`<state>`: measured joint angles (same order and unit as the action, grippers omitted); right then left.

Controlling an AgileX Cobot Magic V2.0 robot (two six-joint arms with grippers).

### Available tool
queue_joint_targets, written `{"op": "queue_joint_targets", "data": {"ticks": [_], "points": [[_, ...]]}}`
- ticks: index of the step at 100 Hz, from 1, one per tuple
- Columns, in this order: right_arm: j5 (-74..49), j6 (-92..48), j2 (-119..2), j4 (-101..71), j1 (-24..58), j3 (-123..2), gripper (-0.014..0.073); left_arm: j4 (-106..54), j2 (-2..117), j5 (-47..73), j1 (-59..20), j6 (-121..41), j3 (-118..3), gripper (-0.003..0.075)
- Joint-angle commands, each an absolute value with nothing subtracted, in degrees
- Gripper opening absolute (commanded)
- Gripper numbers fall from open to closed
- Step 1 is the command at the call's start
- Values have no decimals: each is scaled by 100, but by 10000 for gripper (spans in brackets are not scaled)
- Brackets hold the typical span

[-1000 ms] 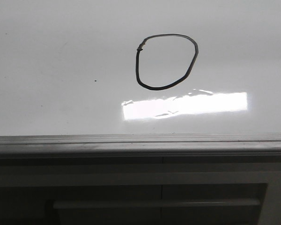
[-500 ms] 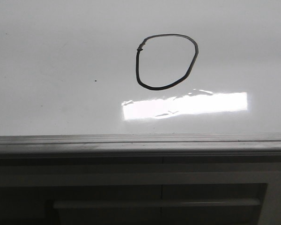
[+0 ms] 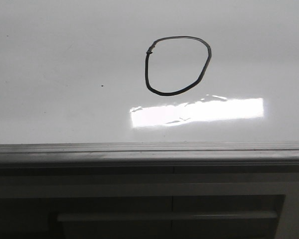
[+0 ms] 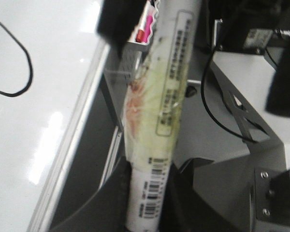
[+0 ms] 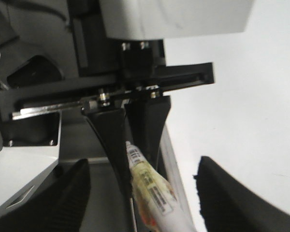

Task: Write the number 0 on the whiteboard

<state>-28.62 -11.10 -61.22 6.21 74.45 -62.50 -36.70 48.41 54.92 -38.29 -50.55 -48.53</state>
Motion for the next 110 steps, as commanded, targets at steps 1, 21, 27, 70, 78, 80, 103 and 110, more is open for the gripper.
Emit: {"op": "queue_joint_targets", "data": {"ticks": [1,21,27,70,78,80,103,110], "points": [[-2389,-1147,-5667,508,7246,-6418,443,-3884,4870,4540,-3821,-4541,-4867,-20],[-2686,-905,-4786,508,6553,-6397,418,-3896,4870,2868,-3811,-3456,-4398,-20],[-2993,-876,-4528,508,6395,-6397,331,-3896,4884,2298,-3811,-3040,-4215,-20],[-3459,-372,-3921,508,6241,-5397,-67,-4640,6235,584,-3811,-2255,-3901,-20],[-3259,-221,-3921,508,6241,-5127,-67,-4653,6474,526,-3811,-2255,-3923,-20],[-3204,-168,-3921,508,6241,-5068,-67,-4653,6523,512,-3811,-2255,-3923,-20],[-2904,56,-3921,494,6241,-4730,-67,-4653,6844,381,-3811,-2255,-3923,-20],[-2879,56,-3921,494,6241,-4716,-67,-4653,6898,313,-3811,-2255,-3923,-20]]}}
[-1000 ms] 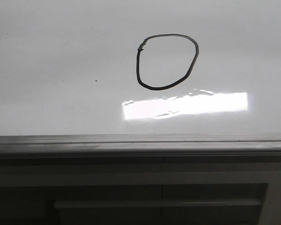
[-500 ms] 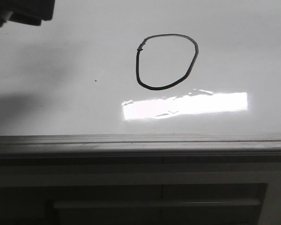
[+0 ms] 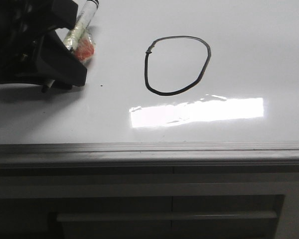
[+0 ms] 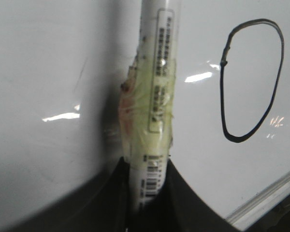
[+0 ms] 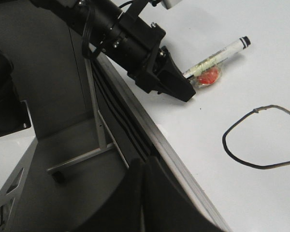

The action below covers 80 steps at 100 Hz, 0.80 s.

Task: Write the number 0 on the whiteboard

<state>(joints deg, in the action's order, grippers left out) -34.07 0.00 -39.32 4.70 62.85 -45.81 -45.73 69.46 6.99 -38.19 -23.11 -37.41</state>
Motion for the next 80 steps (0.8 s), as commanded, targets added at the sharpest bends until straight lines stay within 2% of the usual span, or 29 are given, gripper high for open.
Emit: {"op": "queue_joint_targets", "data": {"ticks": [1,63,70,80], "points": [[-2866,56,-3921,494,6241,-4716,-67,-4653,6898,312,-3811,-2255,-3923,-20],[-2708,56,-3945,494,6241,-4708,-68,-4677,7267,42,-3811,-2255,-3923,-13],[-2708,56,-3945,494,6241,-4708,-68,-4677,7267,42,-3811,-2255,-3923,31],[-2708,56,-3945,494,6241,-4708,-69,-4677,7267,42,-3811,-2255,-3923,143]]}}
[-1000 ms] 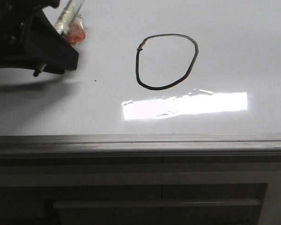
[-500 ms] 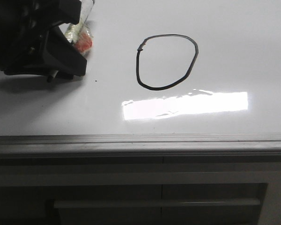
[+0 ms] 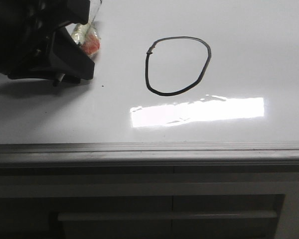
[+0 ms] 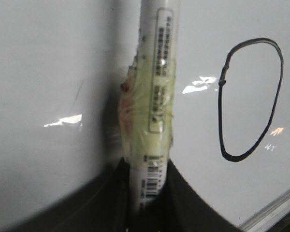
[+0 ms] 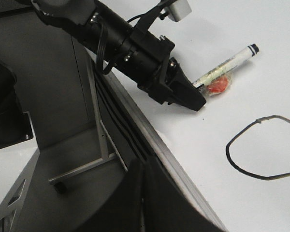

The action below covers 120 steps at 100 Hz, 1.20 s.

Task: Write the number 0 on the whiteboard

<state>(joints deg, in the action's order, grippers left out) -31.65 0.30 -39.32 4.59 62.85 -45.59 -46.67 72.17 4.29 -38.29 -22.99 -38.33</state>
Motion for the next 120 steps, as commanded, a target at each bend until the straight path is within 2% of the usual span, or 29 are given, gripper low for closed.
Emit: {"op": "queue_joint_targets", "data": {"ticks": [1,12,27,32,37,49,54,73,83,93,99,117,120], "points": [[-2708,56,-3945,494,6241,-4708,-68,-4677,7267,42,-3811,-2255,-3923,150],[-2695,56,-3945,494,6241,-4693,-68,-4677,7267,0,-3811,-2255,-3923,243],[-2695,56,-3945,494,6241,-4680,-68,-4677,7267,0,-3811,-2255,-3923,259],[-2695,56,-3945,494,6241,-4680,-68,-4677,7267,0,-3811,-2266,-3923,286],[-2695,56,-3945,494,6241,-4680,-68,-4677,7267,0,-3811,-2266,-3923,347],[-2695,56,-3945,494,6241,-4680,-68,-4677,7229,0,-3811,-2266,-3923,558],[-2684,56,-3945,539,6241,-4680,-68,-4677,7148,32,-3811,-2266,-3923,607],[-2515,56,-3945,913,6241,-4680,-68,-4494,6369,57,-3811,-2322,-3923,617],[-2515,56,-3945,924,6241,-4655,-68,-4288,5800,176,-3811,-2322,-3923,584],[-2383,56,-3912,960,6241,-4517,-68,-4072,5185,471,-3811,-2322,-3923,512],[-2201,56,-3836,1007,6241,-4366,-68,-3905,4848,612,-3811,-2322,-3858,426],[-1573,56,-3178,1358,6241,-3507,-67,-3373,3418,793,-3811,-2322,-3188,-17],[-1477,56,-3029,1414,6241,-3352,-67,-3308,3170,883,-3811,-2322,-3055,-17]]}}
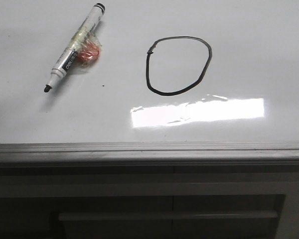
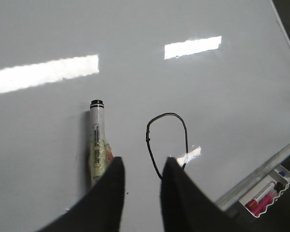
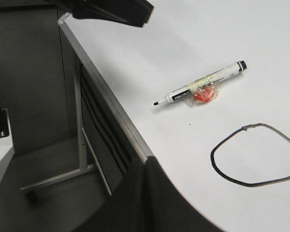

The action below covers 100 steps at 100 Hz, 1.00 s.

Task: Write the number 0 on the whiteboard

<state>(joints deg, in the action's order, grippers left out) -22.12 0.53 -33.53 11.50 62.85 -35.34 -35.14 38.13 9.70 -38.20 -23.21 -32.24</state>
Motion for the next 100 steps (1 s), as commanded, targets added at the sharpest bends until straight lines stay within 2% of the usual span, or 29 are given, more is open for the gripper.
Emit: {"op": "queue_joint_targets", "data": {"ticks": [1,22,38,100], "points": [[-1460,56,-2950,1416,6241,-3278,-67,-3308,3048,902,-3811,-2322,-2988,-19],[-1557,56,-1827,1554,6231,-2481,-67,-3293,1466,1491,-3811,-2322,-2255,-20],[-1875,56,-1271,1598,6231,-2295,-69,-3304,815,1557,-3811,-2322,-2033,-20],[-2072,56,-1186,1556,6231,-2295,-69,-3304,695,1557,-3811,-2322,-2021,-20]]}}
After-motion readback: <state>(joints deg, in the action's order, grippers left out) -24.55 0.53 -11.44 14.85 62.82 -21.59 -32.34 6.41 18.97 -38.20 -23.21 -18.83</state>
